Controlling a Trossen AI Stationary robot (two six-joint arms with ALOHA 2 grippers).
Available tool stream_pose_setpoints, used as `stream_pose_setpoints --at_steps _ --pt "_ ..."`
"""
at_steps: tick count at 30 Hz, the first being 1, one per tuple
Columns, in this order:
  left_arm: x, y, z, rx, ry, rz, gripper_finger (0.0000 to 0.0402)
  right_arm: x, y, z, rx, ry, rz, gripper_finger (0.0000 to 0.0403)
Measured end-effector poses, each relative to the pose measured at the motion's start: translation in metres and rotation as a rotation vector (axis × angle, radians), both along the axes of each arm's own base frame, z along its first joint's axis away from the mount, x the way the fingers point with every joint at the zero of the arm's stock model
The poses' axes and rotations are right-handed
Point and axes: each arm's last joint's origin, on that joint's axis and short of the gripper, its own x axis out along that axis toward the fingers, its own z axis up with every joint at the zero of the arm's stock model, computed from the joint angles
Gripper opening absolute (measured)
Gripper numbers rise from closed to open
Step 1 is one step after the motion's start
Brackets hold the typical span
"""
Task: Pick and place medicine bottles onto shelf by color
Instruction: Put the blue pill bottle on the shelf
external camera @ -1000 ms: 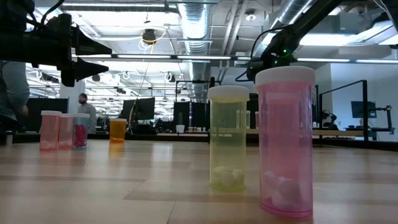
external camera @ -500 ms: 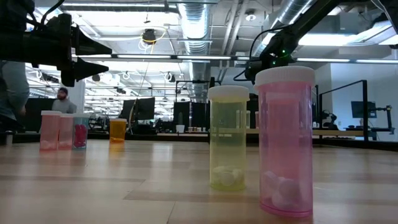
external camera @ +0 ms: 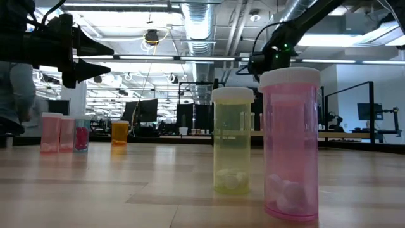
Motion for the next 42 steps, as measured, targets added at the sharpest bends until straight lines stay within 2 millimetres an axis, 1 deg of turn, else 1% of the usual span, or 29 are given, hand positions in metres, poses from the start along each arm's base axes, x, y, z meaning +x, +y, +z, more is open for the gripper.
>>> stream_pose_setpoints --at_steps 7,14,17,21,25,29,34,38,42 --pt "0.0 0.0 0.0 0.0 0.0 0.0 0.0312 0.001 0.004 0.022 0.027 0.038 0.056 0.0287" --pt "0.0 0.0 0.0 0.0 0.0 0.0 0.0312 -0.007 0.014 0.044 0.099 0.109 0.125 0.0287" --pt "0.0 0.0 0.0 0.0 0.001 0.0 0.0312 -0.013 0.025 0.058 0.095 0.107 0.139 0.0287" --pt "0.0 0.0 0.0 0.0 0.0 0.0 0.0312 -0.028 0.047 0.086 0.027 0.079 0.175 0.0286" --pt "0.0 0.0 0.0 0.0 0.0 0.0 0.0312 -0.051 0.075 0.097 -0.026 0.058 0.173 0.0286" --pt "0.0 0.0 0.0 0.0 0.0 0.0 0.0312 -0.073 0.105 0.093 -0.027 0.04 0.15 0.0286" --pt "0.0 0.0 0.0 0.0 0.0 0.0 0.0312 -0.089 0.143 0.078 0.039 0.012 0.058 0.0286" --pt "0.0 0.0 0.0 0.0 0.0 0.0 0.0312 -0.091 0.178 0.061 0.129 -0.012 0.011 0.0286" --pt "0.0 0.0 0.0 0.0 0.0 0.0 0.0312 -0.085 0.22 0.043 0.247 -0.031 -0.017 0.0286"
